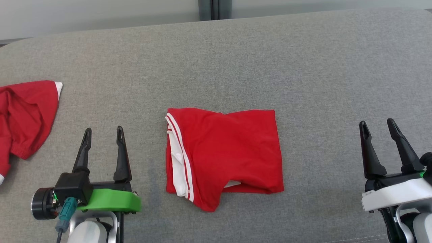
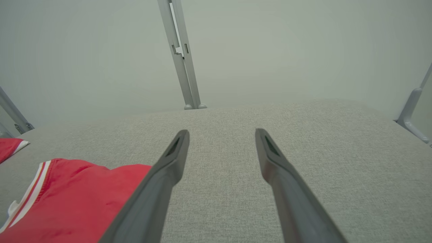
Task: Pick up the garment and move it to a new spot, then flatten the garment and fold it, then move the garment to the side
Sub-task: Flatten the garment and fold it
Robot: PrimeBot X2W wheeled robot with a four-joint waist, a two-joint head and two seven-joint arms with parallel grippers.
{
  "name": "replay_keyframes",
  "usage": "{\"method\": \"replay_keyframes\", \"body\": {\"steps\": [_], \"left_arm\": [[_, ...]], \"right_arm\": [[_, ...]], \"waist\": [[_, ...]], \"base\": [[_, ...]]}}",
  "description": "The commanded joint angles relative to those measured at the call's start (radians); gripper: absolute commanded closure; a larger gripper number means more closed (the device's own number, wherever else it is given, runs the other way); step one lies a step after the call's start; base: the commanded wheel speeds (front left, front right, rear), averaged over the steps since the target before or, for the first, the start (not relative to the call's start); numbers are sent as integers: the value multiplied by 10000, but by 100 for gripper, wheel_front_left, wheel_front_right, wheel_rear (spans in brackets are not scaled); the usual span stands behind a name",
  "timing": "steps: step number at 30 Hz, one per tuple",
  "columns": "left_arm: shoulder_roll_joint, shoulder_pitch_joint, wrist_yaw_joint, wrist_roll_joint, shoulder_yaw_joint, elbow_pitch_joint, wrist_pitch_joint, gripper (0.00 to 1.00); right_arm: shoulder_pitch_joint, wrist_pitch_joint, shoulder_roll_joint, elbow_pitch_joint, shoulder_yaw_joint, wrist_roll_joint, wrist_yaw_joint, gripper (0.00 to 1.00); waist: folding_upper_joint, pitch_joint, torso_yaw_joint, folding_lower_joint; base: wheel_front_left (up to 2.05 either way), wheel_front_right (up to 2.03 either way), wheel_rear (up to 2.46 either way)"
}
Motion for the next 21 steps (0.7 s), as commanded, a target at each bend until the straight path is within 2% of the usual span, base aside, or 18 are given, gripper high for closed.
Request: {"method": "replay_keyframes", "body": {"steps": [1,13,15,16,21], "left_arm": [[67,162,41,46,-15,-65,41,0],[159,142,77,-32,-88,-118,110,0],[151,63,75,-24,-104,-152,106,0],[137,-11,72,-14,-125,-170,112,0],[36,-347,7,93,-285,-198,89,0]], "right_arm": [[135,49,19,-98,-24,-75,0,0],[181,257,9,-429,-93,-73,0,0],[-5,296,-60,-437,67,-32,0,76],[-144,350,-111,-425,295,23,0,100],[-968,575,-399,-132,2012,212,2,100]], "waist": [[0,-98,-77,0],[0,-99,6,0],[0,-34,44,0],[0,29,87,0],[0,334,357,0]], "base": [[0,0,0],[0,0,0],[0,0,0],[0,0,0],[0,0,0]]}}
